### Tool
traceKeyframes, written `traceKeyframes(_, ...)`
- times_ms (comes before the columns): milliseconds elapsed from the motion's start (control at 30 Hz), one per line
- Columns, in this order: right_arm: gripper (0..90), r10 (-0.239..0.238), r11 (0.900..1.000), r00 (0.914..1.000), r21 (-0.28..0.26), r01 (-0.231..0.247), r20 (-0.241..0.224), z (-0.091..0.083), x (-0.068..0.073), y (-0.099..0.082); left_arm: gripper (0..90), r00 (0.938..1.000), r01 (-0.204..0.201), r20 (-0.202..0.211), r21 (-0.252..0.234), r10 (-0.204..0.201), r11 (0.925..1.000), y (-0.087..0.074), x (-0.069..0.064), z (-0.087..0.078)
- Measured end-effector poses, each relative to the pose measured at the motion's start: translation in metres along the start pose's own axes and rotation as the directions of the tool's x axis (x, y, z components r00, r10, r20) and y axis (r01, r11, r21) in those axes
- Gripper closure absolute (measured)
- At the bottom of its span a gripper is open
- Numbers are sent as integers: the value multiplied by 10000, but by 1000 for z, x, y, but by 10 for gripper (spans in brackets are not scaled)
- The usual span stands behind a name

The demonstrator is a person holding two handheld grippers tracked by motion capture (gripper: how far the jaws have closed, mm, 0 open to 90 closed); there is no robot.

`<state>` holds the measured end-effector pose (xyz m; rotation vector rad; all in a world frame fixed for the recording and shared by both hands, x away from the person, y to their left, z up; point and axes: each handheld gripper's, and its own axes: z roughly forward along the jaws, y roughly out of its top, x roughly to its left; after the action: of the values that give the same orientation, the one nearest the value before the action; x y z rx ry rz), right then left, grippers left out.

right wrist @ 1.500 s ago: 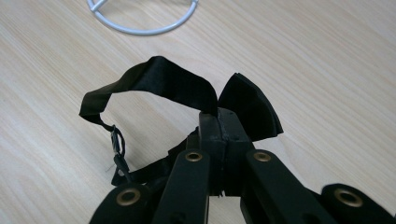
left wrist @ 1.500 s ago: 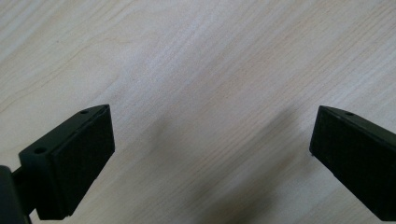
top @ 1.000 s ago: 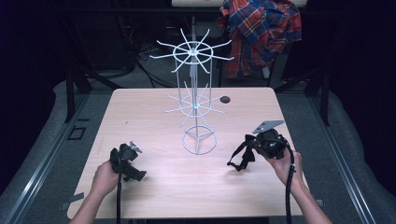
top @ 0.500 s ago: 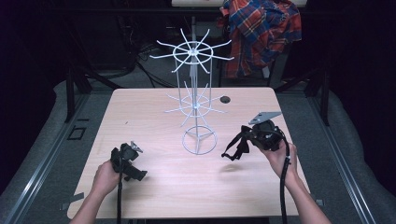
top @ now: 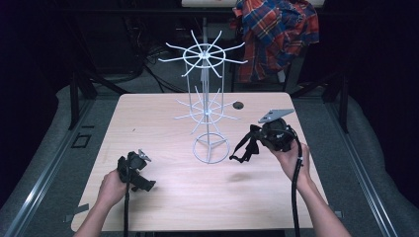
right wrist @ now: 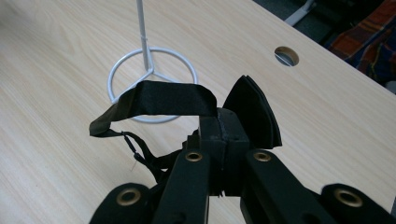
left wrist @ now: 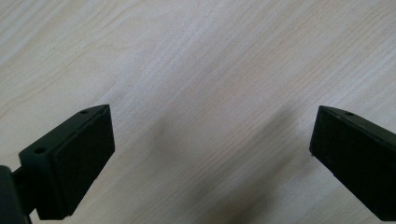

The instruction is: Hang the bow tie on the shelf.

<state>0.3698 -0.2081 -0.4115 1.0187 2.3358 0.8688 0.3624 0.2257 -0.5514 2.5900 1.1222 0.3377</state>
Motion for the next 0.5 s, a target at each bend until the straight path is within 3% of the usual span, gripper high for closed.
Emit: traceKeyframes(500, 900, 65, 9994, 10000, -354, -63, 51, -1, -3, 23, 1, 10000, -22, 21, 19, 22, 10000, 0, 0, 0)
